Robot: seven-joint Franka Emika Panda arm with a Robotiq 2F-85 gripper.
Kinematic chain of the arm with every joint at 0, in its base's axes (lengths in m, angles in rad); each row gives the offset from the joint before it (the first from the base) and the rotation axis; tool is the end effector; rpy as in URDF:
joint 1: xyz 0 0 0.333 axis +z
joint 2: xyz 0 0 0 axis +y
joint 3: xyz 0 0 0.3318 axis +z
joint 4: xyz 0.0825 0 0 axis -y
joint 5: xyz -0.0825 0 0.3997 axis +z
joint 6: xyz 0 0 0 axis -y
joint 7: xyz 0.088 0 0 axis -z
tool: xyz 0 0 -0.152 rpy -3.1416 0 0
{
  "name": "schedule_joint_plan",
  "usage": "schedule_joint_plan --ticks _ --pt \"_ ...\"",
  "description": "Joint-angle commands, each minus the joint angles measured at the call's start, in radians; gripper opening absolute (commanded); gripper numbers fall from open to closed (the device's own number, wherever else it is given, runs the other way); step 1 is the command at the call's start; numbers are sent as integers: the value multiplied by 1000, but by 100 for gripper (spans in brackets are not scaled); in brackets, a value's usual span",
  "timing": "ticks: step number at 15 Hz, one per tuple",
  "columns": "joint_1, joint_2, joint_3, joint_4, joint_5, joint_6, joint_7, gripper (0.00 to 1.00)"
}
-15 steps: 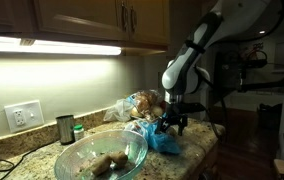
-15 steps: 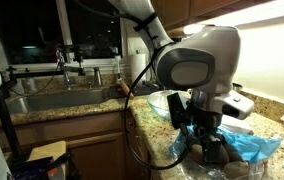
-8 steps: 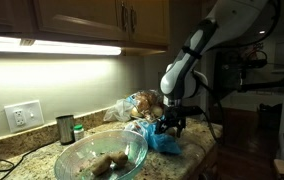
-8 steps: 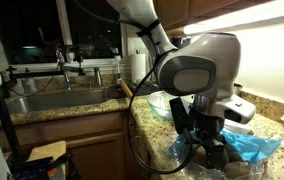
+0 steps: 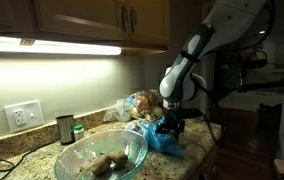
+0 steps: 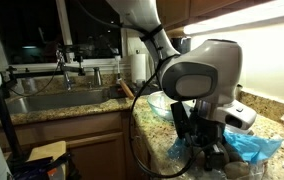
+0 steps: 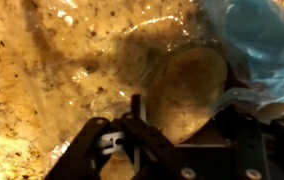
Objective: Remove three potatoes from the plastic bag and place them in the glass bowl on the left
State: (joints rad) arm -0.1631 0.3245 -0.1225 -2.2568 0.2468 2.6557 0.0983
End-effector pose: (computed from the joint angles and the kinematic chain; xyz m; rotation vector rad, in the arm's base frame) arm 0.5415 -0.1631 0.1827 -2.9295 0.8900 -0.1342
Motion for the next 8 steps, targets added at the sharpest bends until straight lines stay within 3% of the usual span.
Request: schedule_joint_plan --ticks 1,2,8 --pt "-4 5 9 0 9 -3 8 42" --pt "-3 4 10 0 10 -3 9 37" --pt "3 -19 9 -8 -4 -14 9 36"
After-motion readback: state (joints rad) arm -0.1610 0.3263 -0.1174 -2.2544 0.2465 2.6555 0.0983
